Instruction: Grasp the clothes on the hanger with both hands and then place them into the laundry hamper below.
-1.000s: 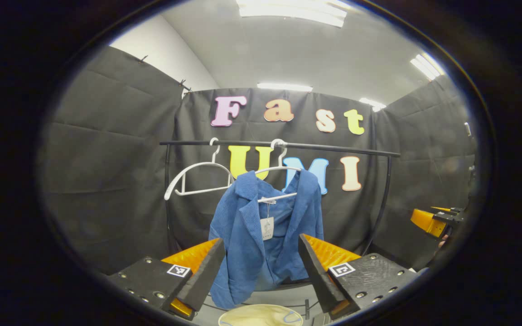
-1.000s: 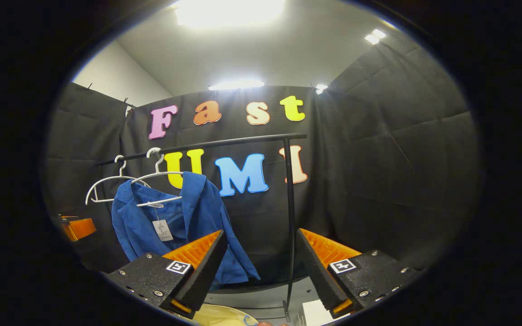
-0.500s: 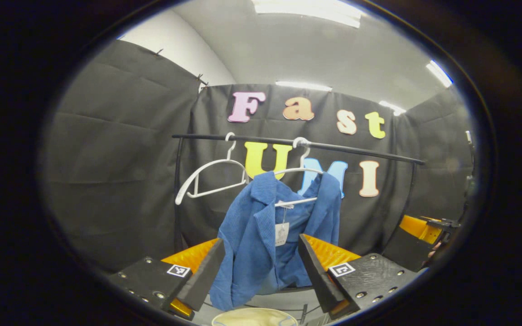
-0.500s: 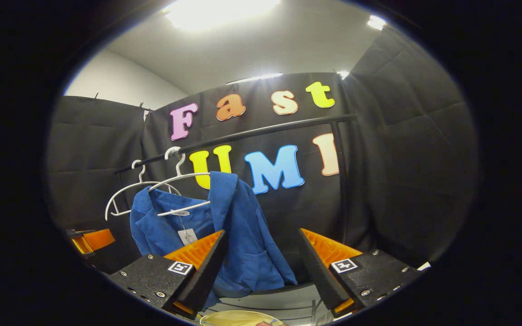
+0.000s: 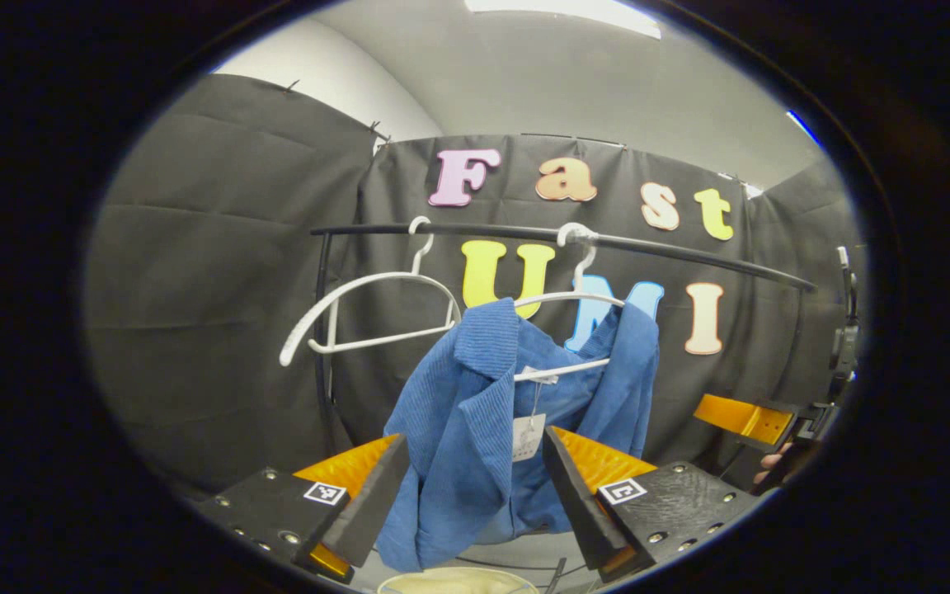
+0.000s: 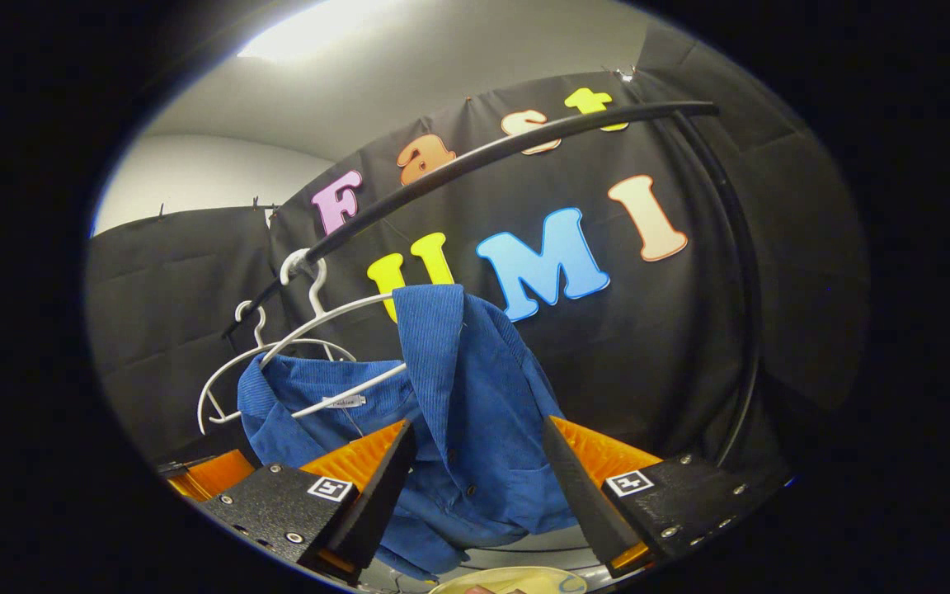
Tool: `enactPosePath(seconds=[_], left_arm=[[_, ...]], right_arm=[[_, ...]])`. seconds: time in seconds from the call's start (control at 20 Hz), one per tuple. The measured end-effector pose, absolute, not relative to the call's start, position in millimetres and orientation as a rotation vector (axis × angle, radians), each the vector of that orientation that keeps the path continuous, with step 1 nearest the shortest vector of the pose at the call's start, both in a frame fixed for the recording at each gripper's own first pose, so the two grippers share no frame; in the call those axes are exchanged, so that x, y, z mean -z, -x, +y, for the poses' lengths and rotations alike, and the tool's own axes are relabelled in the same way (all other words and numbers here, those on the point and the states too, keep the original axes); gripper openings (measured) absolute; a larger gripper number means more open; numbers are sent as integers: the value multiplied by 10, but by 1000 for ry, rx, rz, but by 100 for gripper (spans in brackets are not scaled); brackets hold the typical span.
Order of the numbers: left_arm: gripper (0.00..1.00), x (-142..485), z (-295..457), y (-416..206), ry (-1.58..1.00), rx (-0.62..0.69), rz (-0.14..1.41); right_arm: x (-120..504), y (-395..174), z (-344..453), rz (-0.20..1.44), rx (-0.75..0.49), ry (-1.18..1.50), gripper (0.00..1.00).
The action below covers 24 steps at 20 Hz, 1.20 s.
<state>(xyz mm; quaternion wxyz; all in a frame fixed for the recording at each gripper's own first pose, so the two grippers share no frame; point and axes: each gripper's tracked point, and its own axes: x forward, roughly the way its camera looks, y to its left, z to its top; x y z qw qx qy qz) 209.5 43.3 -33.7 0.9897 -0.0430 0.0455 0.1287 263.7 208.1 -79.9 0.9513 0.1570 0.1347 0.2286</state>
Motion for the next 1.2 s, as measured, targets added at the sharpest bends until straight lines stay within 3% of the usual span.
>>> enactPosePath(seconds=[0.5, 0.85, 0.9, 1.05, 1.1, 1.15, 1.2], left_arm=[[95, 573, 489, -2819, 126, -363, 130], [92, 647, 551, -3150, 121, -461, 116], [93, 646, 585, -3168, 117, -479, 112], [93, 660, 615, -3233, 116, -499, 98], [93, 656, 635, -3246, 113, -504, 94], [93, 665, 659, -3249, 111, -510, 92], [93, 672, 681, -3251, 110, -514, 92]], right_arm=[[1102, -3101, 2791, 351, -602, -342, 95], [1232, -3436, 2963, 322, -551, -294, 95], [1251, -3463, 2998, 322, -548, -296, 90], [1252, -3580, 3079, 293, -564, -270, 94], [1281, -3634, 3073, 287, -559, -242, 88], [1294, -3669, 3064, 283, -561, -222, 93], [1308, -3701, 3080, 278, -561, -215, 93]])
